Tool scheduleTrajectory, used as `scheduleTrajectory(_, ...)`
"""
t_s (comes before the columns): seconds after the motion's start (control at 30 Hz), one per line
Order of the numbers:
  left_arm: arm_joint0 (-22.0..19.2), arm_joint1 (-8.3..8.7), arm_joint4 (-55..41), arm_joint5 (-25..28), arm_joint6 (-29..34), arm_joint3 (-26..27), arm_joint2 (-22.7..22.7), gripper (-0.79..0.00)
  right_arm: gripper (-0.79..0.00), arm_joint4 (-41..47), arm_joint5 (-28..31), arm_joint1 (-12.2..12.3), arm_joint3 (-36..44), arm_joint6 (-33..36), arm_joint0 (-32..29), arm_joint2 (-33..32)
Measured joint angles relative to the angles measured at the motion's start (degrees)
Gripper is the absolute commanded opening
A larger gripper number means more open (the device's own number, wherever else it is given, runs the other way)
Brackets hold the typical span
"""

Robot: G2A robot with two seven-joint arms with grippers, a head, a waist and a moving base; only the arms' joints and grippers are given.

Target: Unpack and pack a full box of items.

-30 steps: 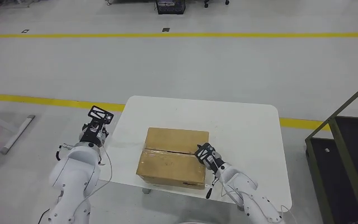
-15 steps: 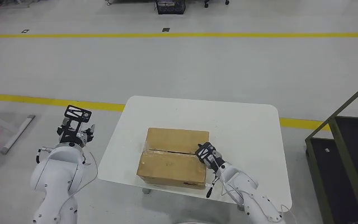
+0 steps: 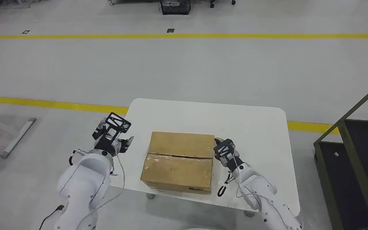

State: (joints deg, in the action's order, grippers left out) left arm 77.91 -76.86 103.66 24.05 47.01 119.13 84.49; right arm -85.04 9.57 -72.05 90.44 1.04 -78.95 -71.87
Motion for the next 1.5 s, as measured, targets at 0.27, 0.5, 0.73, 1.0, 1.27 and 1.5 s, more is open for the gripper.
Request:
scheduleTrajectory(0.27,-6.9,-1.51,-2.7,3.8,0.5,-6.2,-17.7,0.0,-0.785,0.7,0.6,1.6,3.8,-0.4,-5.6,-10.6)
scheduleTrajectory(0.5,-14.0,-3.41,-2.3,3.9,3.2,-15.5,-29.5,0.0,-0.785,0.3,0.0,2.3,3.9,-0.7,-9.4,-16.1)
scheduleTrajectory(0.73,-18.2,-4.78,-0.3,3.7,6.0,-23.1,-35.7,0.0,-0.785,0.7,-0.4,2.4,3.5,-0.8,-11.1,-17.2)
scheduleTrajectory(1.0,-18.1,-4.76,-0.3,3.7,5.9,-23.0,-35.6,0.0,-0.785,0.5,-0.9,2.4,3.9,-0.9,-11.9,-17.1)
scheduleTrajectory(1.27,-19.4,-4.68,0.5,4.1,7.2,-26.8,-33.9,0.0,-0.785,0.4,-1.0,2.5,4.2,-0.9,-12.5,-17.5)
scheduleTrajectory(1.5,-23.1,-4.74,3.3,9.1,8.8,-32.3,-33.9,0.0,-0.785,0.6,-1.2,2.5,4.1,-0.7,-12.5,-17.5)
